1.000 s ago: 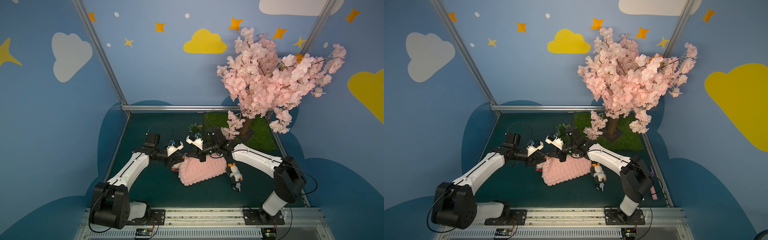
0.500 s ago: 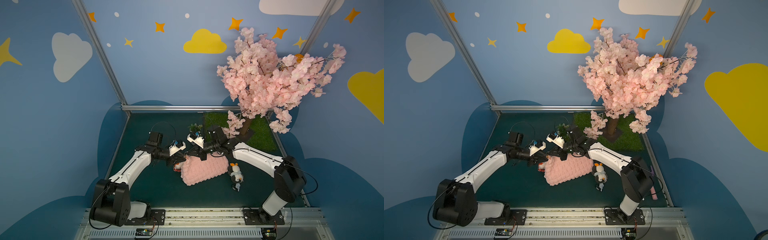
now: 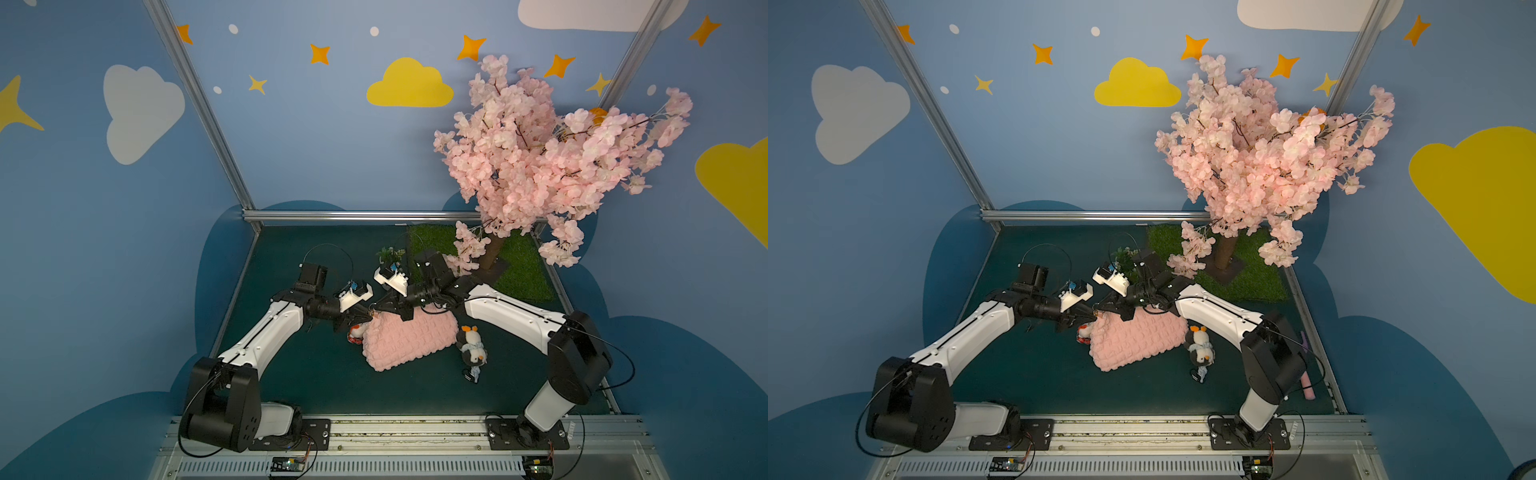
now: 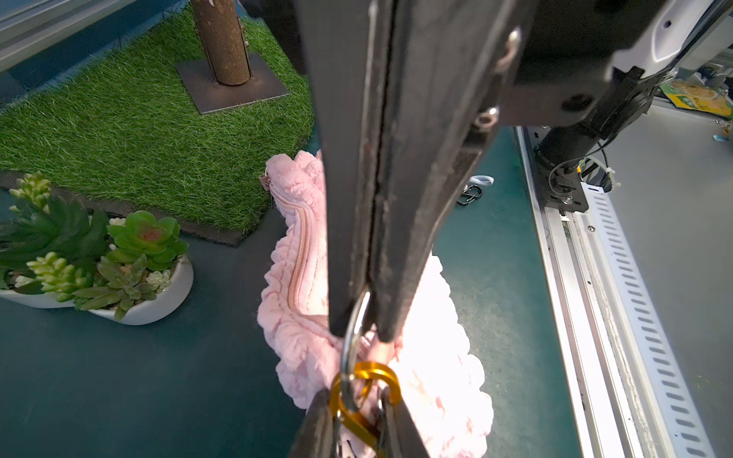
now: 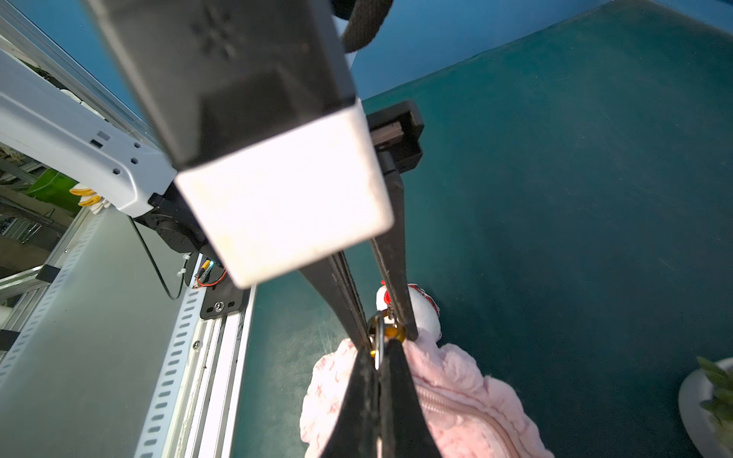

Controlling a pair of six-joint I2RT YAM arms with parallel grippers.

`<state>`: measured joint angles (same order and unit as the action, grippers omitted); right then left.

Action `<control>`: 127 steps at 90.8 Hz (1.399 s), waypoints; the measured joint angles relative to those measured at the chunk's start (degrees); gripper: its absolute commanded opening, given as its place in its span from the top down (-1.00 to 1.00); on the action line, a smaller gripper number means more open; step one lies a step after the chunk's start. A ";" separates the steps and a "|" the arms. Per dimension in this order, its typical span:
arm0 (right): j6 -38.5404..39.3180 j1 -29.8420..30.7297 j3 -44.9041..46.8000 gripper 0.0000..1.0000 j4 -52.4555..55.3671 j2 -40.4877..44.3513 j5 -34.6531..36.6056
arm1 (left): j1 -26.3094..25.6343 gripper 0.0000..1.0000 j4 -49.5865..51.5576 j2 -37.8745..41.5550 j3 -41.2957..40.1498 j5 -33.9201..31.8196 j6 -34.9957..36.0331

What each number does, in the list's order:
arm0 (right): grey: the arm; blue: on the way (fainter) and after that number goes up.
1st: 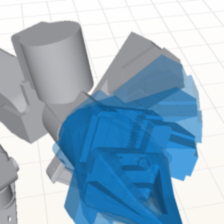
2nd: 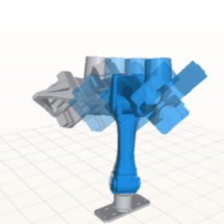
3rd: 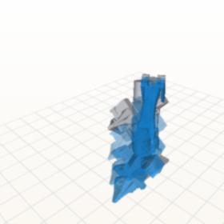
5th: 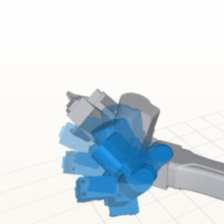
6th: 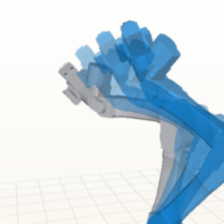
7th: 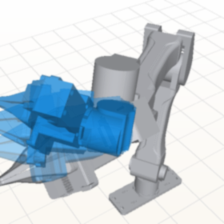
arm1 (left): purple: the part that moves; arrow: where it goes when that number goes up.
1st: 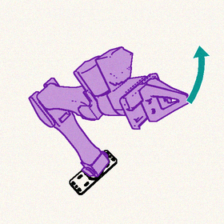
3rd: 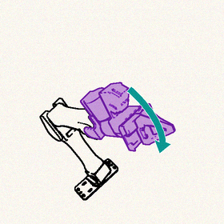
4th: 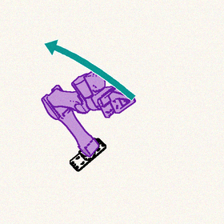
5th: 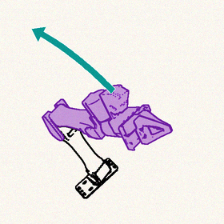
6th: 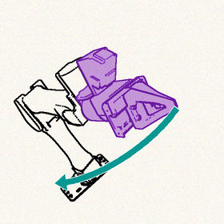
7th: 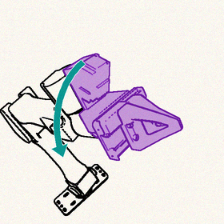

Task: Remove the decoration from the bag
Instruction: Remove the decoration item from the bag.

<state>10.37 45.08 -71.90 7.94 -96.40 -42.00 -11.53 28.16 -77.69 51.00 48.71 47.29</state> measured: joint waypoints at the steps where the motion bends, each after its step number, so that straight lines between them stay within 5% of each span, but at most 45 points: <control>1: 0.02 0.00 0.00 1.00 0.00 0.00 0.02 | 0.00 0.82 -0.09 0.00 0.00 -0.04 -0.09; 127: 7.17 2.01 0.96 1.00 0.72 0.42 10.75 | 1.51 0.96 -11.89 -6.58 -0.17 3.72 -29.77</control>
<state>17.54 47.09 -70.94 8.67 -95.98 -31.24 -10.02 16.27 -84.27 50.83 52.42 17.52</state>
